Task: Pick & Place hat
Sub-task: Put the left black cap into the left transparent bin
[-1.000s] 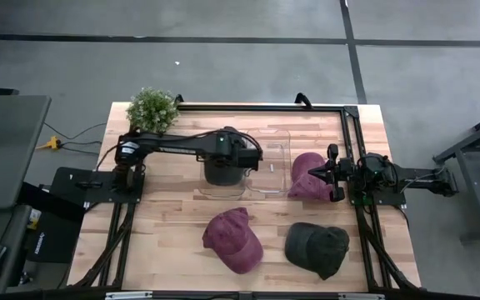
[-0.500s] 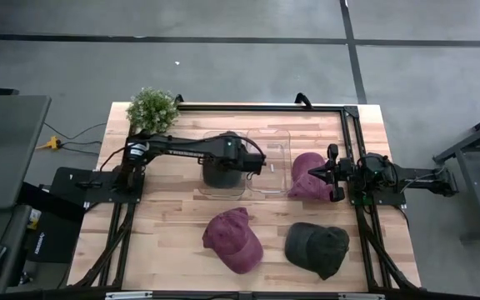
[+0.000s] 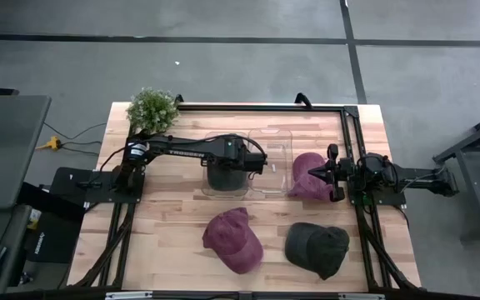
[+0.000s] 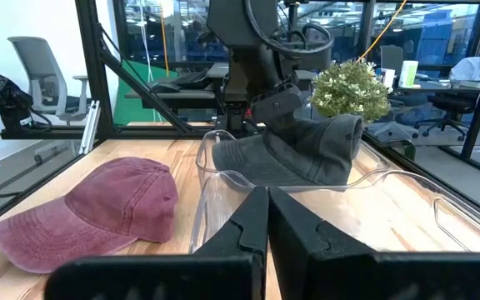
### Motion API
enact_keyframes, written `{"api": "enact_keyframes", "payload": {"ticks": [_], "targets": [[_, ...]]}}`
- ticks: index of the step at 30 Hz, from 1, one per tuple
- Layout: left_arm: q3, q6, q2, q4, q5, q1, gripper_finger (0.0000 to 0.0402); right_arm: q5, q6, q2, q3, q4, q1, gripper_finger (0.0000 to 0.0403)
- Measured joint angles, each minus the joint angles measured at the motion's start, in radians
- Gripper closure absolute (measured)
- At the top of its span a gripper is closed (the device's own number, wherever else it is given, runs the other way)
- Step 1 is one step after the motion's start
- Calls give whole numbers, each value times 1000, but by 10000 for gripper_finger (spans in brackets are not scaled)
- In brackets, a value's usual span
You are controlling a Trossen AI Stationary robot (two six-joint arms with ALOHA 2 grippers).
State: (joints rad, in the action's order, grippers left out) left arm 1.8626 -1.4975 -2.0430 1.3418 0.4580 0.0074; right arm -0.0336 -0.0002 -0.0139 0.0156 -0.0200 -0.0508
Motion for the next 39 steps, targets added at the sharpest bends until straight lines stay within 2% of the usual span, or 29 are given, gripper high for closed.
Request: {"api": "enact_keyframes", "payload": {"ticks": [17, 23, 27, 36, 39], "targets": [[-1, 31, -81, -51, -58, 0, 401, 0, 0, 0, 0, 0, 0, 394], [2, 36, -75, -61, -82, 0, 392, 0, 0, 0, 0, 0, 0, 396], [0, 37, -76, -61, -84, 0, 350, 0, 0, 0, 0, 0, 0, 398], [0, 35, -76, -60, -83, 0, 200, 0, 0, 0, 0, 0, 0, 396], [0, 40, -76, -60, -82, 0, 162, 0, 0, 0, 0, 0, 0, 396]]}}
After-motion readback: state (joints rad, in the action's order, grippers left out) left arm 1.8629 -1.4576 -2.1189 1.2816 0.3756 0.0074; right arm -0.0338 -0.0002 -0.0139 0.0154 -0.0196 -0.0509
